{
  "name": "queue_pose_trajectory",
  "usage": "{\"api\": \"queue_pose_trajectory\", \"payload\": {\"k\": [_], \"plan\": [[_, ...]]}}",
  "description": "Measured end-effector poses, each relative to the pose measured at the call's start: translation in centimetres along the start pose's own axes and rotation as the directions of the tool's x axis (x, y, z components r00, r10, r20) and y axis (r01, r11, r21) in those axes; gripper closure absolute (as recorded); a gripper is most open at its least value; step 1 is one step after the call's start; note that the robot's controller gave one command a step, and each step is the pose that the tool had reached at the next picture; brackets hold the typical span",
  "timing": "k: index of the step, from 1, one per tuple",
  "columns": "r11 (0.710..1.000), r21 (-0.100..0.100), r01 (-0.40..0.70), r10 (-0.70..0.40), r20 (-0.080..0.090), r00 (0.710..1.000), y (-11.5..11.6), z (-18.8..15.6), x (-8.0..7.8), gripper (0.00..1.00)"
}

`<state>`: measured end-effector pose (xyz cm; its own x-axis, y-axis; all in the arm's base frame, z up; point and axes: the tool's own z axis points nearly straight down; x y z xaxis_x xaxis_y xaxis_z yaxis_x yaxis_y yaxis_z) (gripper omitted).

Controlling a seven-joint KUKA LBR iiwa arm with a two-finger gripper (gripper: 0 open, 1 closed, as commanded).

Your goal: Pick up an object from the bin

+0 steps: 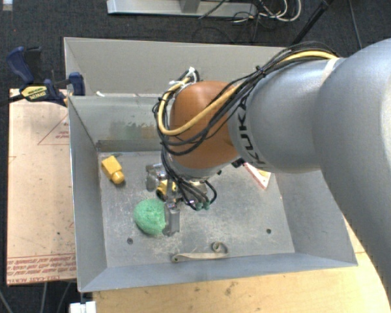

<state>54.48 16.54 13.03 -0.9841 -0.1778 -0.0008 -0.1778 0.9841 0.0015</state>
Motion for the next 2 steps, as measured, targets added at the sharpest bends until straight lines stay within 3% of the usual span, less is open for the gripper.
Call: {"api": "queue_pose_trajectory", "payload": {"k": [1,2], "plan": [[0.977,0.000,-0.214,0.214,0.000,0.977,-0.9,1.3,-0.6,0.00],[0.999,0.000,-0.045,0.045,0.001,0.999,-1.1,4.6,-1.7,0.00]]}}
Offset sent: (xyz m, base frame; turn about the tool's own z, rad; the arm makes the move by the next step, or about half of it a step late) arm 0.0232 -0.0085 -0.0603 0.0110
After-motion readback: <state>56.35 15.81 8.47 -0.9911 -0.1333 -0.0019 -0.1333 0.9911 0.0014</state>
